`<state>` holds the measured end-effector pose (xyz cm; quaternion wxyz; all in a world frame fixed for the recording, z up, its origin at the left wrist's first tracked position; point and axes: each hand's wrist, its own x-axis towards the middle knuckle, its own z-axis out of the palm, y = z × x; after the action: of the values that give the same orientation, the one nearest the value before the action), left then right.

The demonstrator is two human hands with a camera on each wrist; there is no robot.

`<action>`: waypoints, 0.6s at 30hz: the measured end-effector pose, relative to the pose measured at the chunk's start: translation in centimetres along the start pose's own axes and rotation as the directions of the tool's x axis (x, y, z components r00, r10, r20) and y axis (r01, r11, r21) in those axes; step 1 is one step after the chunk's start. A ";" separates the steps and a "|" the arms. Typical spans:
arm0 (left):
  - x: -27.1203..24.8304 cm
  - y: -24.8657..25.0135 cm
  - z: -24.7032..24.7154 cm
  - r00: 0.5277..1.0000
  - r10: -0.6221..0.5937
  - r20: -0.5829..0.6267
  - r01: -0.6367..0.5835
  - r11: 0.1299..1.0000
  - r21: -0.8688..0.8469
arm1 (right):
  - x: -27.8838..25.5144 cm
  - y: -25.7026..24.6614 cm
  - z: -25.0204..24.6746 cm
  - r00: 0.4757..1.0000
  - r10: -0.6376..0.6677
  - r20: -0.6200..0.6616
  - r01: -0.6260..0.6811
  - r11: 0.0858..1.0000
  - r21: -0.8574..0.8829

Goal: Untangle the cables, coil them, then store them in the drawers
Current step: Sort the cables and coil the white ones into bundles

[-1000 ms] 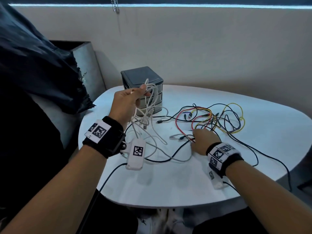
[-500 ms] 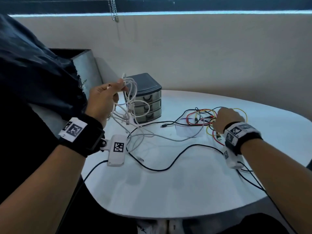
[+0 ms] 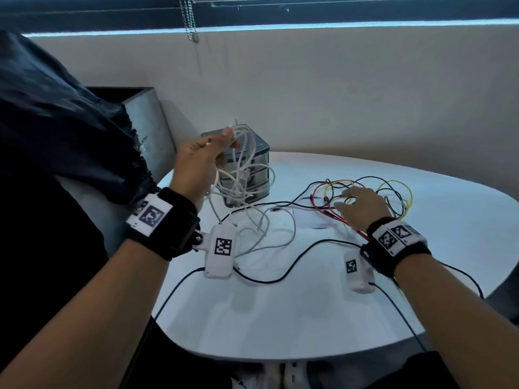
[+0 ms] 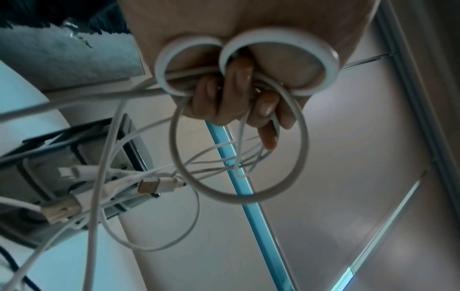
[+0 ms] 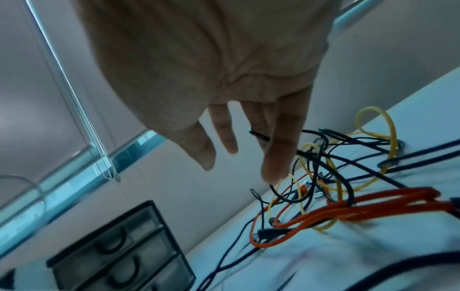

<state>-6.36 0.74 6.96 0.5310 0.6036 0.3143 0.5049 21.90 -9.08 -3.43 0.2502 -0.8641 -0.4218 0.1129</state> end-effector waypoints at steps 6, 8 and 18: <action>-1.8 -1.0 2.5 0.980 -0.194 0.039 0.198 0.966 -0.164 | -3.0 -0.6 -1.1 0.998 0.066 0.003 -0.066 0.996 0.055; -2.5 -2.2 2.9 0.953 -0.278 0.119 0.301 0.914 -0.272 | -5.0 -1.7 -1.7 0.998 0.022 -0.065 -0.009 0.980 0.200; -9.1 -8.3 3.5 0.901 -0.384 0.202 0.433 0.833 -0.346 | -15.8 -5.9 2.9 1.000 -0.011 -0.004 0.009 0.535 0.845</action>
<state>-4.37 -6.73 -3.20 0.7523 0.4372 0.2981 0.3926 6.91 -17.45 -3.03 0.6359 -0.6341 -0.3203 0.3016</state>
